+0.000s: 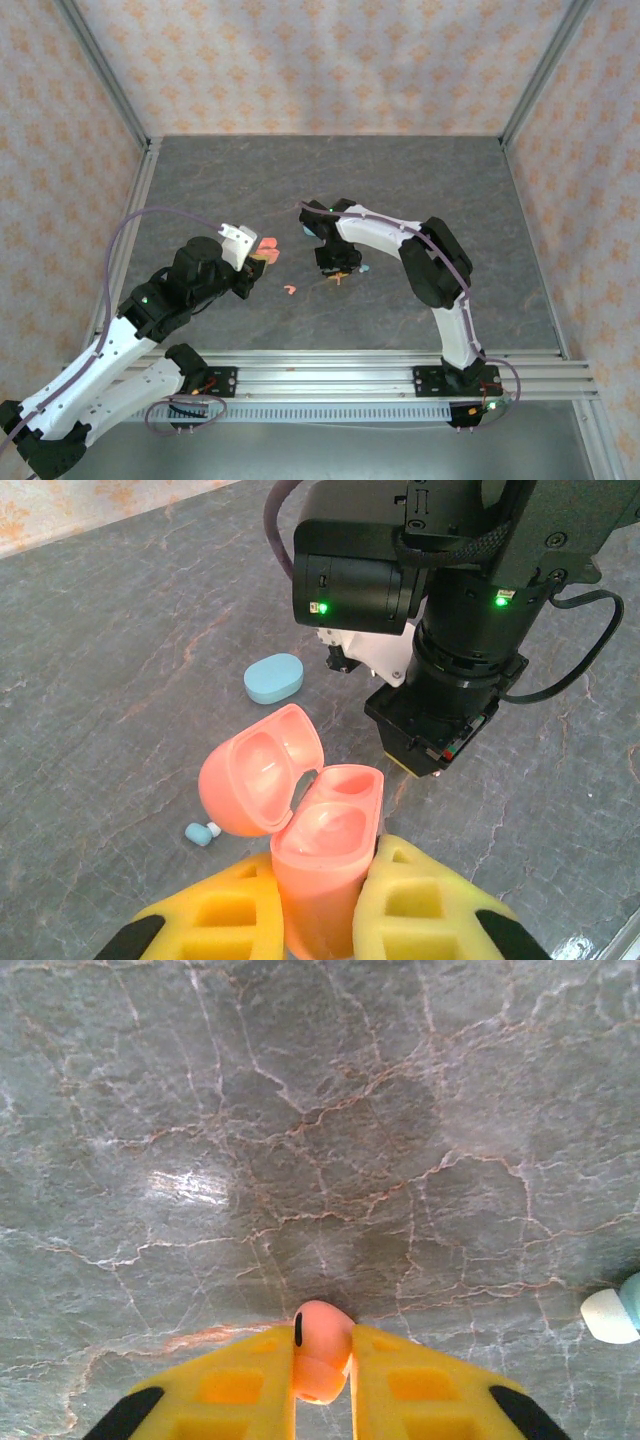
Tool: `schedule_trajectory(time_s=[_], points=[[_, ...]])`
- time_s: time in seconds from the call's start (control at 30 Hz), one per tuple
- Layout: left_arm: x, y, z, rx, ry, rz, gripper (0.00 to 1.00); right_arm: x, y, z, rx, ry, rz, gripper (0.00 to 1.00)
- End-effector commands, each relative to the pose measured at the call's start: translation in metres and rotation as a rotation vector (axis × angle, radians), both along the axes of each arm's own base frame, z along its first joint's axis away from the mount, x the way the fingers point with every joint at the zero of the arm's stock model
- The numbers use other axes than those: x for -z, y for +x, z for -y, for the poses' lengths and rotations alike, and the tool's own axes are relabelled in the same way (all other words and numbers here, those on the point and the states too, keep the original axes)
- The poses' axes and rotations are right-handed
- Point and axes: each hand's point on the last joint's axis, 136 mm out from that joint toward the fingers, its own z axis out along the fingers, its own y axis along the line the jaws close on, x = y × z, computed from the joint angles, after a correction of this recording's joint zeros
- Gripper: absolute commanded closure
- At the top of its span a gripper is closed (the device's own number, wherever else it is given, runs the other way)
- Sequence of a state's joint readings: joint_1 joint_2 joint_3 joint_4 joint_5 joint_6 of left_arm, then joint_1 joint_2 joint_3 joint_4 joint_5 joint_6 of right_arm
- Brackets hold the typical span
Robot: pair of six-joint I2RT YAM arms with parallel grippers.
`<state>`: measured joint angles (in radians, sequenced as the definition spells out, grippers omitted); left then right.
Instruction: Insert the wireless bluetooth earbuds into the charging case
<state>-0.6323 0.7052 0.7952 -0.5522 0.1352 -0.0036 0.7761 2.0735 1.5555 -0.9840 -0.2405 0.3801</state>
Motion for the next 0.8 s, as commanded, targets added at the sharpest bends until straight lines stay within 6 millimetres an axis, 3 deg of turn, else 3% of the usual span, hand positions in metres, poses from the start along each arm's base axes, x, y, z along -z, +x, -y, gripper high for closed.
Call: schedule_trajectory(time_s=[0.0,0.17,0.33,0.53,0.77], points=[[-0.007,0.001,0.002,0.003,-0.024,0.017,1.0,0.011,-0.011,0.014,-0.014,-0.062,-0.047,0.84],[-0.01,0.0,0.001,0.001,-0.029,0.027,1.0,-0.003,-0.007,0.015,-0.002,-0.048,-0.013,0.92],[-0.026,0.001,0.003,0.006,-0.062,0.062,1.0,-0.045,0.002,0.015,0.064,0.05,0.066,0.95],[-0.067,0.004,0.015,0.047,-0.152,0.153,1.0,-0.135,0.018,0.009,0.147,0.283,0.248,0.98],[-0.116,0.004,0.039,0.16,-0.263,0.26,1.0,-0.278,0.022,-0.013,0.122,0.702,0.541,1.0]])
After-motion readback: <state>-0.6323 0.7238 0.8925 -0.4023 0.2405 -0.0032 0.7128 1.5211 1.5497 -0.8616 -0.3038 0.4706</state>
